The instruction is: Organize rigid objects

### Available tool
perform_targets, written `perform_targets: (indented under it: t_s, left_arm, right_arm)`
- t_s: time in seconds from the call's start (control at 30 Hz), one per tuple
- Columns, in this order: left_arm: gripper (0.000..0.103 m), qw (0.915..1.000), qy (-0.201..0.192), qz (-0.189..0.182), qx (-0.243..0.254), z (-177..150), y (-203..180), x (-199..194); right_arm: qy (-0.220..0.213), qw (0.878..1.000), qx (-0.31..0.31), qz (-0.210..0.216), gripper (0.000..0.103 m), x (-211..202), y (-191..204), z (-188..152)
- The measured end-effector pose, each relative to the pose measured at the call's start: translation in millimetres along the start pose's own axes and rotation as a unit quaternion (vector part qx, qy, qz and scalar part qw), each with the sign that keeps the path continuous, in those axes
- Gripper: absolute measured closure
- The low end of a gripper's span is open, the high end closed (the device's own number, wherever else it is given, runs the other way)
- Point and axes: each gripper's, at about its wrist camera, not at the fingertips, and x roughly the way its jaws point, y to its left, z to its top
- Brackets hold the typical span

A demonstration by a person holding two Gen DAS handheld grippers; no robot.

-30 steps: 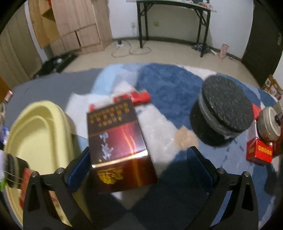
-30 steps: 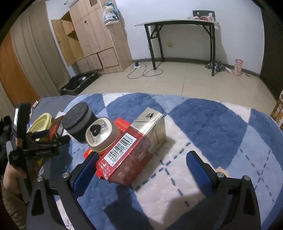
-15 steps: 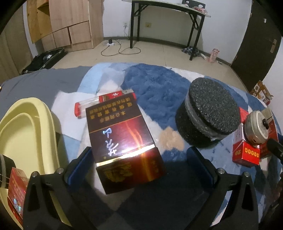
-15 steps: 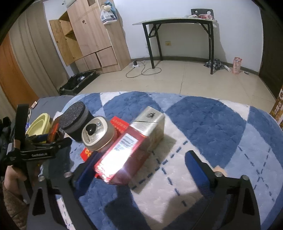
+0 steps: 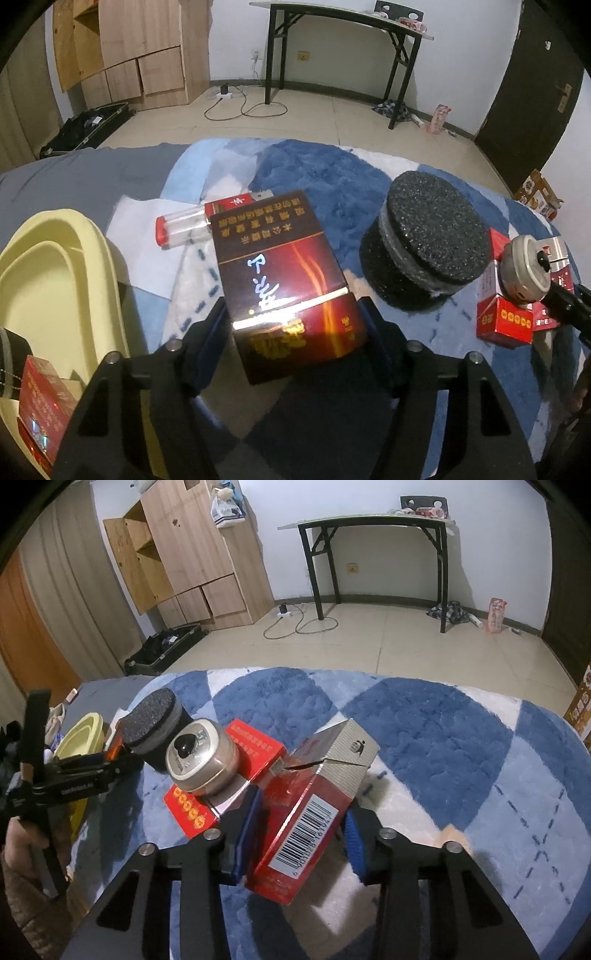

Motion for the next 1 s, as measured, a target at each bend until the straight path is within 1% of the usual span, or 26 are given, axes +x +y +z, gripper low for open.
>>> perform_targets:
  t_s: [0.13,0.43,0.57,0.73,0.77,0.8,0.83,0.87,0.9,0.93,1.0]
  left_arm:
    - [0.032,1.0000,-0.007,0.001,0.000,0.1,-1.1,0.4]
    - [0.033,0.9999,-0.011,0.011,0.003,2.6,-2.8,4.2]
    - [0.033,0.9999,-0.012,0.009,0.002,2.6,-4.8,4.0]
    - [0.031,0.9996,-0.018,0.019,0.012,1.6,-7.7,6.0]
    - [0.028,0.9995,-0.020,0.021,0.014,0.9,-9.0,6.4]
    - [0.023,0.9993,-0.024,0.023,0.016,-0.1,-10.6,7.2]
    - [0.019,0.9987,-0.029,0.035,0.023,-1.5,-13.6,8.9]
    - [0.012,0.9976,-0.036,0.051,0.030,-2.5,-15.9,9.8]
    - [0.000,0.9966,-0.041,0.065,0.030,-2.7,-16.1,10.9]
    - [0.000,0.9954,-0.047,0.081,0.022,-3.7,-14.4,13.3]
    - [0.000,0.9955,-0.056,0.075,0.016,-7.2,-11.4,15.1]
  right_arm:
    - [0.000,1.000,0.000,0.004,0.066,-0.3,0.2,-1.2]
    - [0.001,1.000,0.009,0.006,0.066,3.4,-1.0,-2.3]
    - [0.001,1.000,0.009,0.006,0.066,4.4,-1.0,-2.9]
    - [0.000,0.999,0.027,0.022,0.066,7.2,-7.3,-4.2]
    - [0.000,0.999,0.027,0.022,0.066,7.4,-7.0,-4.2]
    - [-0.001,0.999,0.026,0.021,0.066,7.5,-6.2,-4.1]
    - [-0.001,1.000,0.024,0.020,0.066,7.6,-5.3,-4.0]
    - [0.000,1.000,0.022,0.018,0.066,8.0,-4.3,-3.9]
    - [0.000,1.000,0.022,0.017,0.066,8.3,-2.9,-3.9]
    - [0.000,1.000,0.022,0.016,0.066,8.5,-2.4,-3.9]
    - [0.000,1.000,0.021,0.015,0.066,8.8,-1.6,-4.0]
